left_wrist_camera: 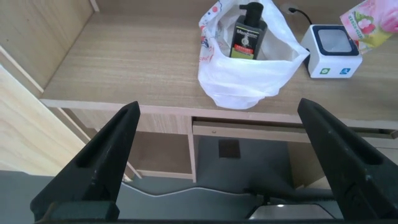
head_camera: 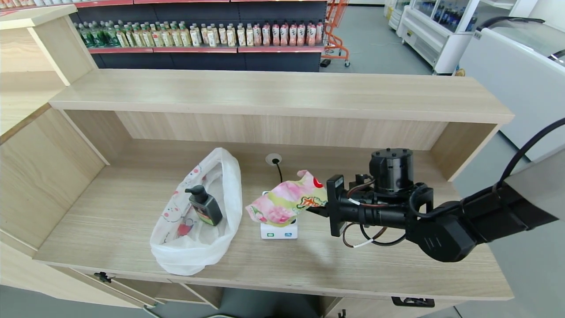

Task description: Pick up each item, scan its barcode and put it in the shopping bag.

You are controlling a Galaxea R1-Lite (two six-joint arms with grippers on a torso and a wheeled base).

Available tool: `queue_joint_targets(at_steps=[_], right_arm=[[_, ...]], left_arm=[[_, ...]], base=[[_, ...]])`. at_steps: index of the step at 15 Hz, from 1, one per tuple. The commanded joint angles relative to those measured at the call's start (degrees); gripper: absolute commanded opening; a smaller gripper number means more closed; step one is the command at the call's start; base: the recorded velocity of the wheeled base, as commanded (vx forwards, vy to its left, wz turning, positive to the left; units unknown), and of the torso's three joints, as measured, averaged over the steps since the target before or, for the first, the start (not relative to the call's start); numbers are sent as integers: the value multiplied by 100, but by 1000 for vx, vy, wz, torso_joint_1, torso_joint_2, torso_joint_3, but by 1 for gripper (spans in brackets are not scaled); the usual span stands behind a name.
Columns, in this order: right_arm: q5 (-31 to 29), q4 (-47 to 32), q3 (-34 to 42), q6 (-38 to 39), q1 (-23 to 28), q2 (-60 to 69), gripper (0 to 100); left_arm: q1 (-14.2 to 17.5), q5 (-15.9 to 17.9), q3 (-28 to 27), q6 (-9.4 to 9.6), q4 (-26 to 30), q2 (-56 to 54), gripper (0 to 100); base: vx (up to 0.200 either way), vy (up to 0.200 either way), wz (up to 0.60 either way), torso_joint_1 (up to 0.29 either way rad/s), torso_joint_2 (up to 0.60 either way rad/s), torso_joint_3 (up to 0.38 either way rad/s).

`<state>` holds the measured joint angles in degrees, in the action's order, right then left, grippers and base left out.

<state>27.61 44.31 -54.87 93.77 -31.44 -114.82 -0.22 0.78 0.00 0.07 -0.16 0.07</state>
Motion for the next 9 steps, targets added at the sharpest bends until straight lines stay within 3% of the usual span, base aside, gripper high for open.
queue_joint_targets(at_steps=[1,9], right_arm=[[16,403,20,27,15,-190,0],[201,719,-182,36,24,-743,0]], left_arm=[[4,1,0,1,-2,1,100],[4,1,0,72,-2,1,100]], base=[[0,0,0,0,0,0],[0,0,0,0,0,0]])
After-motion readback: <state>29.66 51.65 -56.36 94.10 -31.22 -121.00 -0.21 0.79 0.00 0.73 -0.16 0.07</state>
